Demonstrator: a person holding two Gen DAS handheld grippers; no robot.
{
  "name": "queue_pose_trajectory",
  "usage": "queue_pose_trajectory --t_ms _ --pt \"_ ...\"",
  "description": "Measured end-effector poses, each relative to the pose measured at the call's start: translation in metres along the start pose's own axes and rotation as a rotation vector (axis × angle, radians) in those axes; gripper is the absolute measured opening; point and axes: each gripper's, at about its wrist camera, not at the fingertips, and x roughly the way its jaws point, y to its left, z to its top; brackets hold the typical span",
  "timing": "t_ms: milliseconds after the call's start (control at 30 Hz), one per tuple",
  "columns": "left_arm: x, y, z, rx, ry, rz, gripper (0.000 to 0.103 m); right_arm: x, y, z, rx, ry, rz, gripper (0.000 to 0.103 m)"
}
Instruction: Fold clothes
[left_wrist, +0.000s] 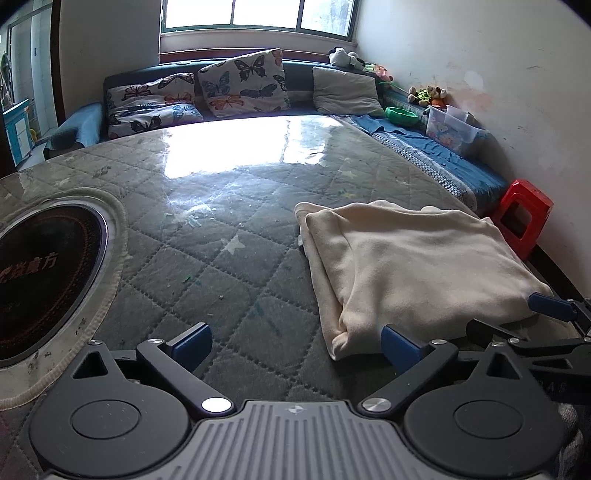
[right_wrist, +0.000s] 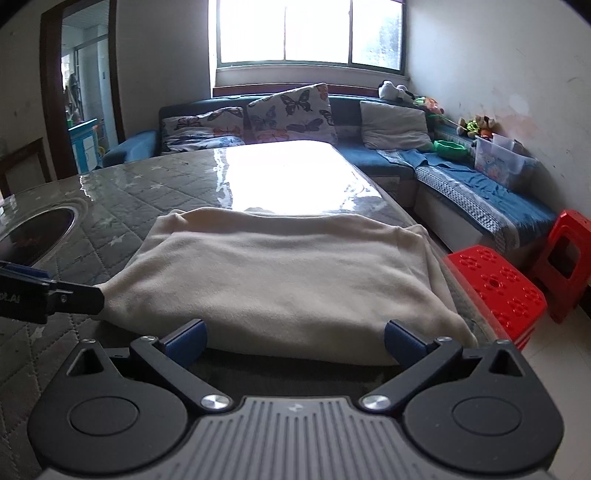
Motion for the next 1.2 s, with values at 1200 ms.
queue_pose_trajectory --t_ms 1200 --pt "-0.025 -0.021 -0.029 0.099 -0.008 -0.033 0.103 -0.024 0.003 -0.021 0.074 0.021 -0.057 0.103"
